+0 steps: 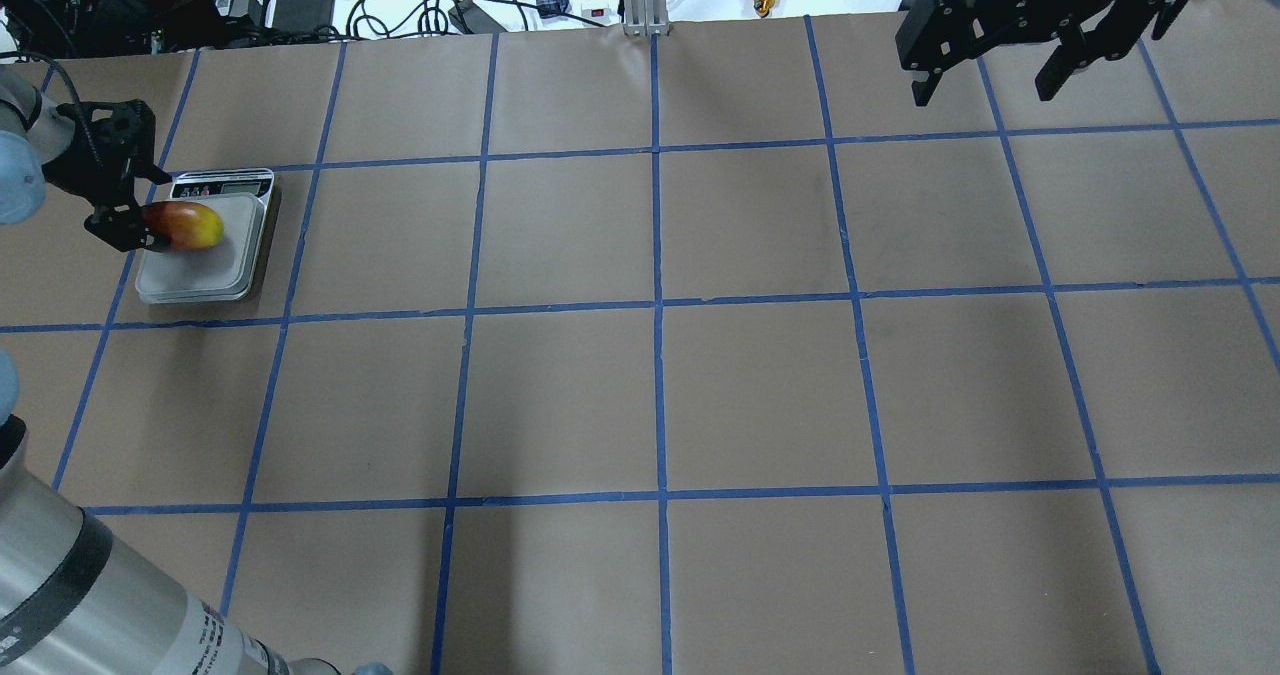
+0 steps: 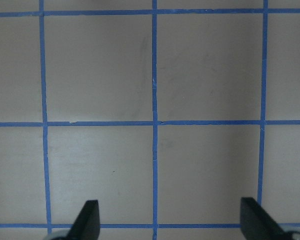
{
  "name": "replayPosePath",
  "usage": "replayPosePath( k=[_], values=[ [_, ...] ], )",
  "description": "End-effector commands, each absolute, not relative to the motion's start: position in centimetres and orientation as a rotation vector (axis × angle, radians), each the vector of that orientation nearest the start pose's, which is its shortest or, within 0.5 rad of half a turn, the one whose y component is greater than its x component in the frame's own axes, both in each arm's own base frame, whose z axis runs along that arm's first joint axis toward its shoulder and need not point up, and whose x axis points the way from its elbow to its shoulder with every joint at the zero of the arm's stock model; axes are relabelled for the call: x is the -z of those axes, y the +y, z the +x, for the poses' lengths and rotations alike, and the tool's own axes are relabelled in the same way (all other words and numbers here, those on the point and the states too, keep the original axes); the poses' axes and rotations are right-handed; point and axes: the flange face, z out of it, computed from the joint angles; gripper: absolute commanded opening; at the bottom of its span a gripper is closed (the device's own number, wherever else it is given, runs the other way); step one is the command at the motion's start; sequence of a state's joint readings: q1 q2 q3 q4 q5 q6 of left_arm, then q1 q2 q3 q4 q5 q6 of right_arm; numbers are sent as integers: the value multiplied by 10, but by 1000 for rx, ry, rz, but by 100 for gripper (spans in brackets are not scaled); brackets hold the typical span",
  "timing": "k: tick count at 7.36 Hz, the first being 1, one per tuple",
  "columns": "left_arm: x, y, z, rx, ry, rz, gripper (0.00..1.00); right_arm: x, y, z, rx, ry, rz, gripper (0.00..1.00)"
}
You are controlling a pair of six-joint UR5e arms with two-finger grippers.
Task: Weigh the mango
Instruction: 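Lower the mango onto the scale and open the left gripper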
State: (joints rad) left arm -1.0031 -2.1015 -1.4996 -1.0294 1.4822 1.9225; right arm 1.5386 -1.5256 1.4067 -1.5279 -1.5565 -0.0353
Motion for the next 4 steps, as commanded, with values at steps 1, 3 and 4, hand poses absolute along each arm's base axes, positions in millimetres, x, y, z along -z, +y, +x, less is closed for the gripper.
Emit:
replayPosePath(
  k=[1, 3, 4],
  values=[
    [-331, -620, 226, 145, 2482, 1893, 100, -541, -520, 118, 118, 3127, -6, 100],
    [-398, -581, 203, 126, 2589, 1782, 100, -542, -519, 118, 121, 3127, -6, 100],
    [-429, -559, 190, 116, 2639, 1736, 100, -541, -520, 118, 118, 3128, -6, 100]
  ],
)
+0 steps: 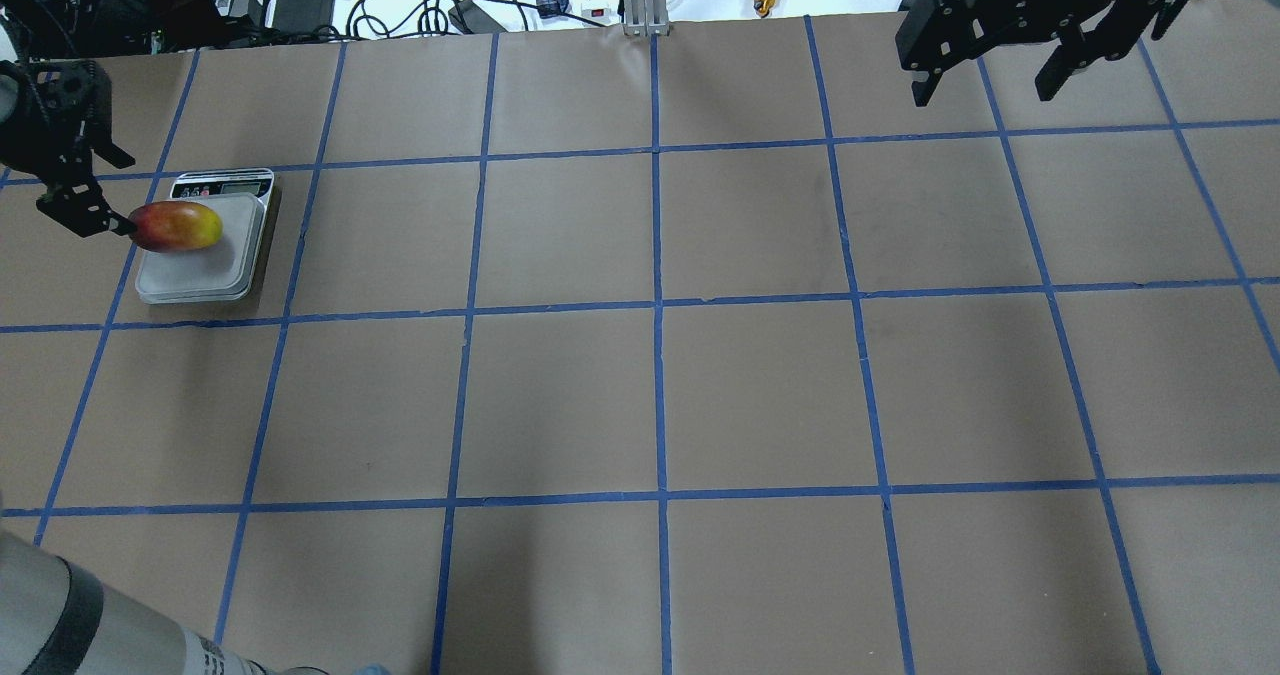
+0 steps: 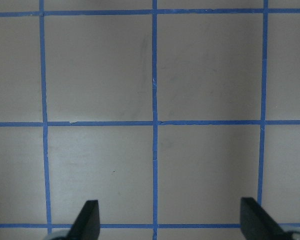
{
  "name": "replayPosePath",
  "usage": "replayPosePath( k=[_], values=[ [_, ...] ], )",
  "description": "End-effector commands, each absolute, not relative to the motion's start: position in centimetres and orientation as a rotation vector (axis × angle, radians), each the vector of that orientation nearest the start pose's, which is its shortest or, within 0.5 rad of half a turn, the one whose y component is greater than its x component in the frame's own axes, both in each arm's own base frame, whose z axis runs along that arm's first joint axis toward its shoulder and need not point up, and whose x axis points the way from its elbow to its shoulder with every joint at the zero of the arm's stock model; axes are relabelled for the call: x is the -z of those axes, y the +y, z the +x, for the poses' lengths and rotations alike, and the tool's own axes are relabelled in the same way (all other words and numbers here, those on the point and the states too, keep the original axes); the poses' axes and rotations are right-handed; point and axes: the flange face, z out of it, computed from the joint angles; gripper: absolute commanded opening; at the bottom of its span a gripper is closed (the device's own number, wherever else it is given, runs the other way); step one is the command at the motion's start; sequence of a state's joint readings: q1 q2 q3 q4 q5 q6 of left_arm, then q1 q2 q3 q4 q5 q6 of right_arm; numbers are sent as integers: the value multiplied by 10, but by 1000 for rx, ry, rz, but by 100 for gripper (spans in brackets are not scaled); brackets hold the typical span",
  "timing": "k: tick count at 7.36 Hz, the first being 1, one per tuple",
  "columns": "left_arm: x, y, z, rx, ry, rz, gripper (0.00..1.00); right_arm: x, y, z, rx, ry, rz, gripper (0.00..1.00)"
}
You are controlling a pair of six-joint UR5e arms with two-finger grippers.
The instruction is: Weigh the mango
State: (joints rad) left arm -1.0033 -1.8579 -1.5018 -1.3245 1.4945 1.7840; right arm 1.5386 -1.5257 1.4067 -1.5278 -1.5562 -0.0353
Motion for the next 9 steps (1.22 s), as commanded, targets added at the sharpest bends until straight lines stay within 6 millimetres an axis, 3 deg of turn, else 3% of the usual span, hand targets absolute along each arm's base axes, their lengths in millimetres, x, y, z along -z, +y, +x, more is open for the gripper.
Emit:
replayPosePath(
  k=[1, 3, 5, 7, 8, 9],
  values=[
    [-462, -536, 175, 112, 2716, 1622, 100, -542, -519, 118, 121, 3127, -6, 100],
    [-506, -500, 154, 105, 2754, 1507, 100, -542, -519, 118, 121, 3127, -6, 100],
    [-521, -490, 141, 110, 2901, 1226, 100, -542, -519, 118, 121, 3127, -6, 100],
    [-529, -500, 70, 119, 2974, 1040, 100, -542, -519, 118, 121, 3128, -6, 100],
    [-528, -507, 35, 117, 3058, 814, 100, -541, -520, 118, 118, 3127, -6, 100],
    [-530, -506, 5, 87, 3036, 767, 100, -541, -520, 118, 118, 3127, -6, 100]
  ],
)
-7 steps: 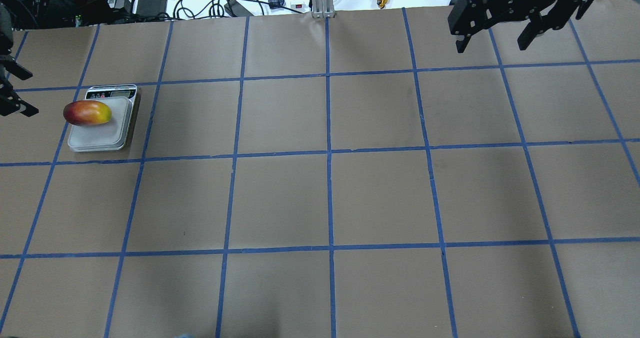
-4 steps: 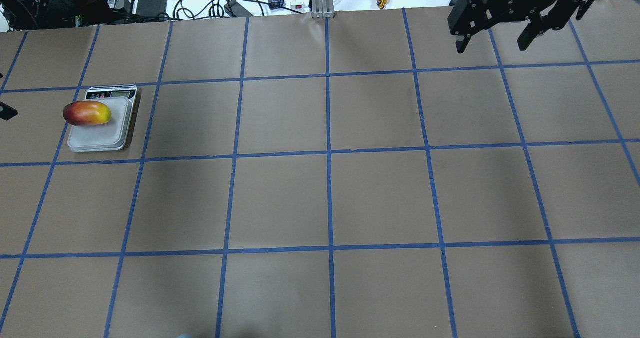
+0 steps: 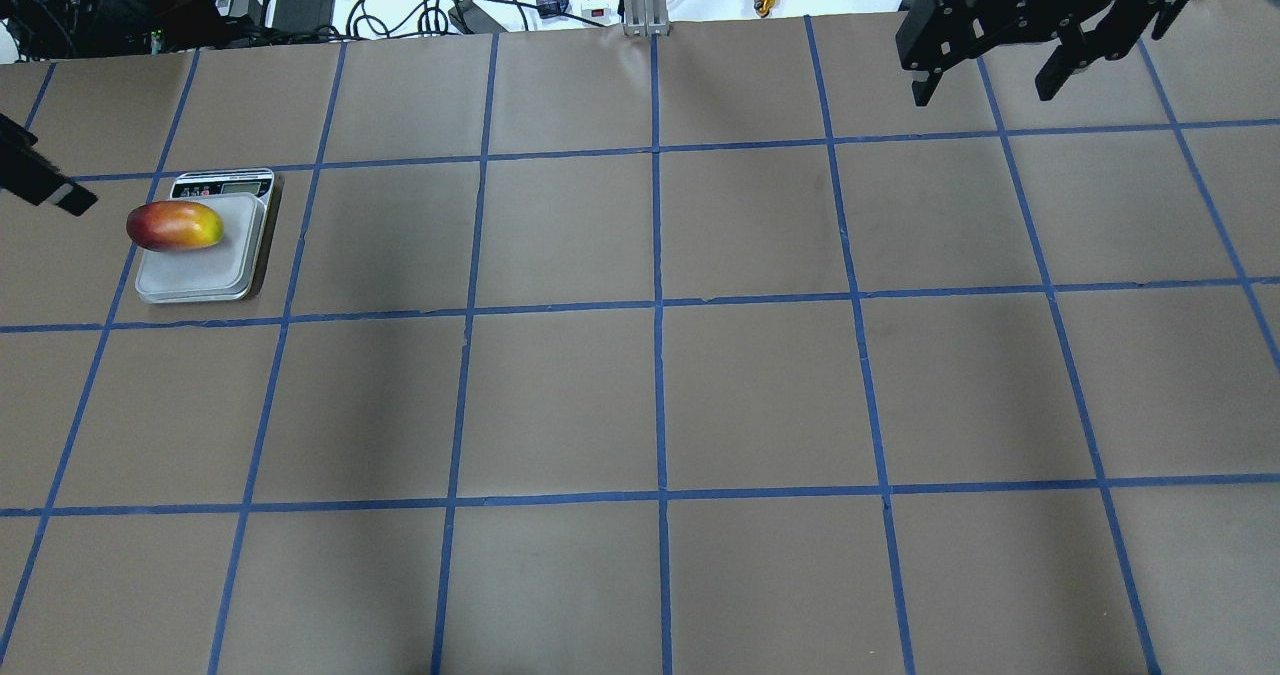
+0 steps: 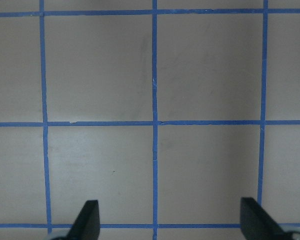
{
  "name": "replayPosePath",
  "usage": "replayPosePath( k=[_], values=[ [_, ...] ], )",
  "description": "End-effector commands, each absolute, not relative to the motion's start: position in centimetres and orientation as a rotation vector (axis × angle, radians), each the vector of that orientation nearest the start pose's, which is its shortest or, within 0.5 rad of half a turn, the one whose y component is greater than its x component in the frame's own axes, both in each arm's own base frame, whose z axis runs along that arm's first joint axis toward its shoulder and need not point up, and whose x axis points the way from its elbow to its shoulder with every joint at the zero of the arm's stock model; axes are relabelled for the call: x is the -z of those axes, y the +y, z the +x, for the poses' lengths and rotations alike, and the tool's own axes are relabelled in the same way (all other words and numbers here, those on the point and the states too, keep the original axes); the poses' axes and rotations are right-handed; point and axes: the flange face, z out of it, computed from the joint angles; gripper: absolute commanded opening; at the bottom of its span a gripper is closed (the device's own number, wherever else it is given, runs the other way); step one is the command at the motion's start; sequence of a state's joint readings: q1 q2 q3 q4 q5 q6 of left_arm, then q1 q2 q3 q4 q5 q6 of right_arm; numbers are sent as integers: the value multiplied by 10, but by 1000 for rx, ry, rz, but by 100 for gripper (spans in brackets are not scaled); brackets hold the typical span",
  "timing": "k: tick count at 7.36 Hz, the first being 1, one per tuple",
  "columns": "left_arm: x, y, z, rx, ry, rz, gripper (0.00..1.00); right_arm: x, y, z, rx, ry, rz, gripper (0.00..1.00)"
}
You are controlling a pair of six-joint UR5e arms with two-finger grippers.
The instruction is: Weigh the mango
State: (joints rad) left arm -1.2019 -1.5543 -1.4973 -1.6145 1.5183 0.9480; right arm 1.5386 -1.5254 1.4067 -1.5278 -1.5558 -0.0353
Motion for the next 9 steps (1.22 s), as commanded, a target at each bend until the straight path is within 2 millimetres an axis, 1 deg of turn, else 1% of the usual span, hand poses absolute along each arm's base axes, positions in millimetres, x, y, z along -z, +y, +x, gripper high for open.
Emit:
replayPosePath(
  k=[1, 2, 3, 5, 6, 7, 9],
  values=[
    [-528, -506, -34, 62, 3040, 654, 100, -542, -519, 118, 121, 3127, -6, 100],
    [-524, -506, -73, 60, 3068, 538, 100, -542, -519, 118, 121, 3127, -6, 100],
    [-522, -503, -101, 60, 3096, 395, 100, -542, -519, 118, 121, 3127, -6, 100],
    [-522, -491, -144, 53, 3130, 109, 100, -542, -520, 118, 123, 3126, -6, 100],
    [-521, -488, -155, 53, 3138, -6, 100, -541, -520, 118, 118, 3128, -6, 100],
    [-521, -487, -159, 53, 3138, -74, 100, -542, -520, 117, 121, 3128, -3, 100],
    [-522, -487, -160, 56, 3140, -72, 100, -541, -520, 118, 118, 3128, -6, 100]
  ],
)
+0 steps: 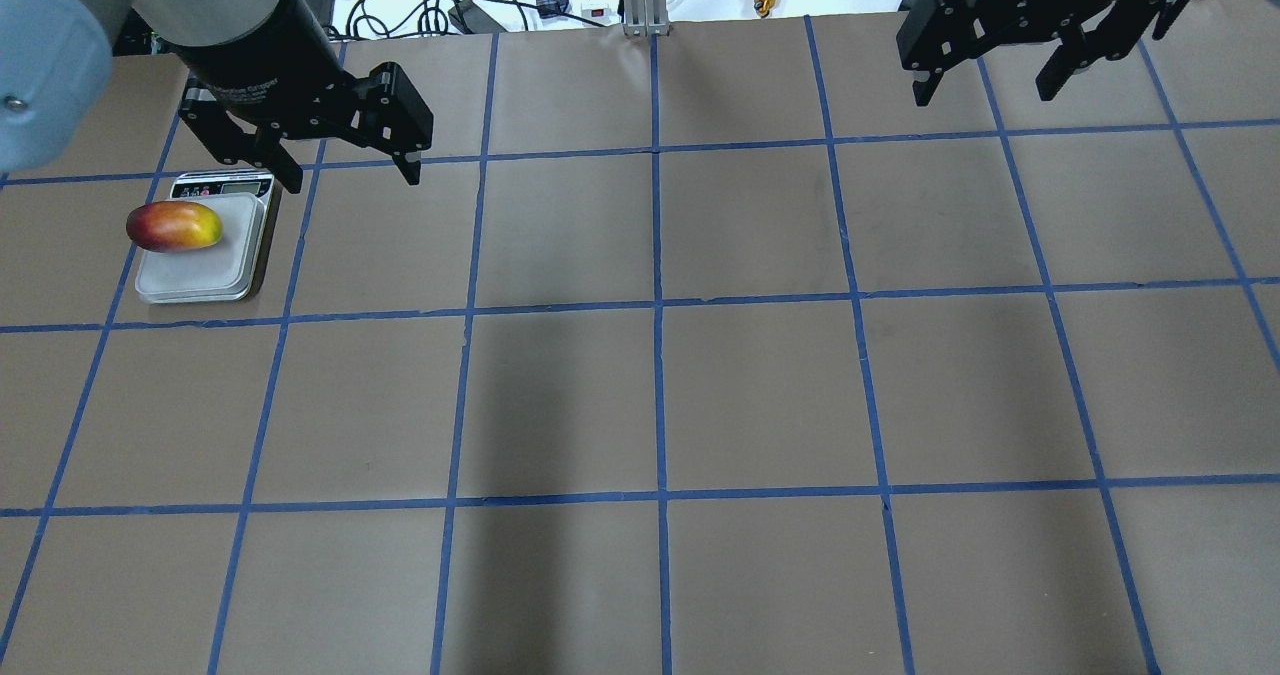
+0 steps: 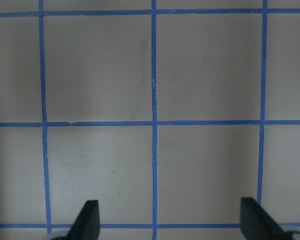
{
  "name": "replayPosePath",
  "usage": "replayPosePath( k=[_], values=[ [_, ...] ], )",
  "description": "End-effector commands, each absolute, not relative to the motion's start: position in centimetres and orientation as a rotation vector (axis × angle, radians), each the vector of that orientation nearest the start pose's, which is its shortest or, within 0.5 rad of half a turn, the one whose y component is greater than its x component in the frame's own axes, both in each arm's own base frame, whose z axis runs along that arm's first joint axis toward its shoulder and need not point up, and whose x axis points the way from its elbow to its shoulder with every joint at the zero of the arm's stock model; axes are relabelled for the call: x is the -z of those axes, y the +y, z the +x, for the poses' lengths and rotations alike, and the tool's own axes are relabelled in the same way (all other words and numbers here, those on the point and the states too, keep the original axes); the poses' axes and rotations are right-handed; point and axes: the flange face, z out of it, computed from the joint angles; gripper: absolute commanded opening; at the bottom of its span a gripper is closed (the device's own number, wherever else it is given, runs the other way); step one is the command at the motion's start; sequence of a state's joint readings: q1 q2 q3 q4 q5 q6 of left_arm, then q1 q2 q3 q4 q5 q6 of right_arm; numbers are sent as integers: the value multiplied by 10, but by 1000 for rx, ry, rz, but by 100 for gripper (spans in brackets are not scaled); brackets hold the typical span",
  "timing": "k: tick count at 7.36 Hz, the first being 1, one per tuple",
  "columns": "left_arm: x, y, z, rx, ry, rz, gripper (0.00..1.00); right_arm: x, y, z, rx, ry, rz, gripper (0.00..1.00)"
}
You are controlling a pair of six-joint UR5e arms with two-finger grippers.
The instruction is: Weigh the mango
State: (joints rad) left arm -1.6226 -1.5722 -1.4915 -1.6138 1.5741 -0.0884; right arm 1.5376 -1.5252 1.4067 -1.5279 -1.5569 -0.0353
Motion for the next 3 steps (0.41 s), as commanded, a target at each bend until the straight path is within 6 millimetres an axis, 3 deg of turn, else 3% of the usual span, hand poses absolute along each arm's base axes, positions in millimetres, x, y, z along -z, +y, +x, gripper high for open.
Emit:
replayPosePath(
  k=[1, 3],
  values=[
    [-522, -487, -160, 56, 3140, -60, 100, -541, -520, 118, 118, 3127, -6, 100],
    [-523, -486, -159, 58, 3140, -51, 100, -542, -519, 118, 121, 3128, -6, 100]
  ],
)
